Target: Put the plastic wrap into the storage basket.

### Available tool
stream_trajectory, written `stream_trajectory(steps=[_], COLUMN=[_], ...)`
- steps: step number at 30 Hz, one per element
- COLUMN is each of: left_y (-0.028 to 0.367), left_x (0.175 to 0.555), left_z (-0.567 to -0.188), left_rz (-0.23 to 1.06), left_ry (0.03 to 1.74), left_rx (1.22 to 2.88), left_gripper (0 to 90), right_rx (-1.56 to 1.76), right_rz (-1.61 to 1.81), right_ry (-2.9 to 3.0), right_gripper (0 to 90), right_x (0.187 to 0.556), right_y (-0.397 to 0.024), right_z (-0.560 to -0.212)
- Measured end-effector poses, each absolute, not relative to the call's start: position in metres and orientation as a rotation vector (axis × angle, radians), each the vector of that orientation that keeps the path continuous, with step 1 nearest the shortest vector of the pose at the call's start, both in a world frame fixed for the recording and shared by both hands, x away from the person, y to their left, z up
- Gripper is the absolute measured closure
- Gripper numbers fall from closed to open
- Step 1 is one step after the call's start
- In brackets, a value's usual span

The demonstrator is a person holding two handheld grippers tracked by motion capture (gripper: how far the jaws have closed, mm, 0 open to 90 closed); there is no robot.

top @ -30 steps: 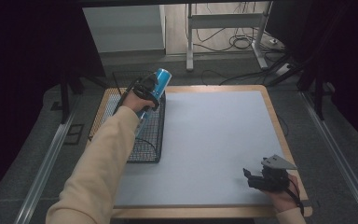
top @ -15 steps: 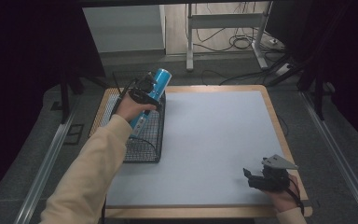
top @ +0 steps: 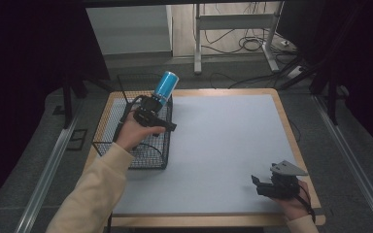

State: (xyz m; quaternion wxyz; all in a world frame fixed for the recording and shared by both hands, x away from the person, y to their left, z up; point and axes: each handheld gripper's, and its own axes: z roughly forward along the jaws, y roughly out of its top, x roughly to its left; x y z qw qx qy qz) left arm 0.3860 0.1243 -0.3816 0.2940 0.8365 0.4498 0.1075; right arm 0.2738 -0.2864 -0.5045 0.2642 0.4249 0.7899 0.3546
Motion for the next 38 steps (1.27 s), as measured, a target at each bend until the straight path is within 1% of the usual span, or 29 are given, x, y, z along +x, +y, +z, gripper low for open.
stream_trajectory(steps=[7,12,14,21,25,28,32,38], left_y=[0.113,0.103,0.099,0.089,0.085,0.084,0.087,0.087], left_x=[0.34,0.313,0.302,0.271,0.258,0.255,0.25,0.251], left_z=[-0.385,-0.396,-0.402,-0.428,-0.44,-0.444,-0.45,-0.461], left_rz=[0.291,0.342,0.392,0.312,0.27,0.271,0.286,0.27], left_ry=[1.09,1.035,1.023,0.948,0.925,0.923,0.943,0.953], left_rx=[2.208,2.194,2.191,2.227,2.235,2.247,2.214,2.237], left_gripper=[19.1,19.1,19.5,19.4,19.0,19.1,19.1,18.6], right_rx=[1.147,1.141,1.138,1.139,1.125,1.113,1.074,1.041], right_rz=[0.955,0.95,0.947,0.948,0.954,0.958,0.987,1.005], right_ry=[2.117,2.118,2.119,2.113,2.112,2.117,2.102,2.122], right_gripper=[14.8,14.8,14.8,14.9,15.0,15.0,15.0,14.8], right_x=[0.27,0.27,0.269,0.269,0.268,0.268,0.263,0.263], right_y=[-0.287,-0.285,-0.284,-0.284,-0.282,-0.278,-0.27,-0.264], right_z=[-0.502,-0.501,-0.501,-0.501,-0.501,-0.5,-0.494,-0.495])
